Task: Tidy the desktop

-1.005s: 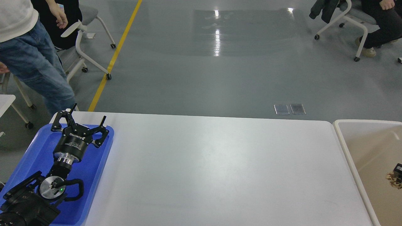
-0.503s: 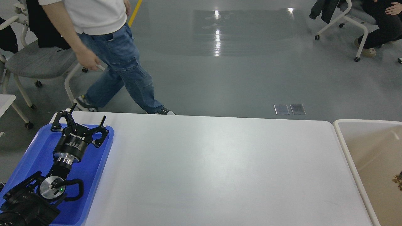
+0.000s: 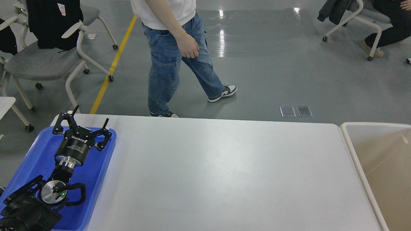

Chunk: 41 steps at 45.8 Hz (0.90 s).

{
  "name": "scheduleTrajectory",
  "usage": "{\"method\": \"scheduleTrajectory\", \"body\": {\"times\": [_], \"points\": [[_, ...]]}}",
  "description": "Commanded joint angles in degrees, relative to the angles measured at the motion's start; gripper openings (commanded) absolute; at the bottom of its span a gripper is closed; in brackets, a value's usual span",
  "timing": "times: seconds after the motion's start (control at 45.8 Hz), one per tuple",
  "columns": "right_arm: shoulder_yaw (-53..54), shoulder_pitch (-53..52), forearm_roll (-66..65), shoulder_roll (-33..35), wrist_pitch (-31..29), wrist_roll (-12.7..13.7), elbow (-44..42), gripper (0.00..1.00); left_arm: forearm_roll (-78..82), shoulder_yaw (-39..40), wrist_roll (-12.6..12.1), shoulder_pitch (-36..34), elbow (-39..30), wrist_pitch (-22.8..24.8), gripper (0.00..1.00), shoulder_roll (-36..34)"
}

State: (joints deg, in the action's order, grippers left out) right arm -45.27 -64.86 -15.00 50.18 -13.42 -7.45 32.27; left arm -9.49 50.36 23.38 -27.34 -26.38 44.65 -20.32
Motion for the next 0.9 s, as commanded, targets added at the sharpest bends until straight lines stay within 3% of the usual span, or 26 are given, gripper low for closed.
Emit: {"method": "scheduleTrajectory", "body": {"times": [0.0,0.131,0.437,0.568,0.678,0.874], "points": [[6.14,-10.90,-1.09,3.70,-1.44,-0.02,6.58,1.00,0.00,0.00,0.00,0.00,0.02,0.00,0.99,0.01],[18.35,-10.11,-0.03,2.65,-0.47,-0.02,5.70,1.00,0.00,0.00,0.00,0.00,-0.07,0.00,0.99,0.01],[58.69,0.87,2.96,-10.27,5.77,-0.10,-2.03,1.00,0.00,0.00,0.09,0.00,0.02,0.00,0.99,0.01],[71.53,1.66,2.87,-12.56,6.12,-1.68,-2.47,1.00,0.00,0.00,0.09,0.00,0.02,0.00,0.99,0.01],[78.74,4.03,2.61,-14.49,5.51,-8.61,-2.03,1.00,0.00,0.00,0.09,0.00,0.02,0.00,0.99,-0.07],[82.53,12.38,1.99,-18.36,5.24,-26.36,-1.59,1.00,0.00,0.00,0.09,0.09,0.02,0.00,0.99,-0.07]]}}
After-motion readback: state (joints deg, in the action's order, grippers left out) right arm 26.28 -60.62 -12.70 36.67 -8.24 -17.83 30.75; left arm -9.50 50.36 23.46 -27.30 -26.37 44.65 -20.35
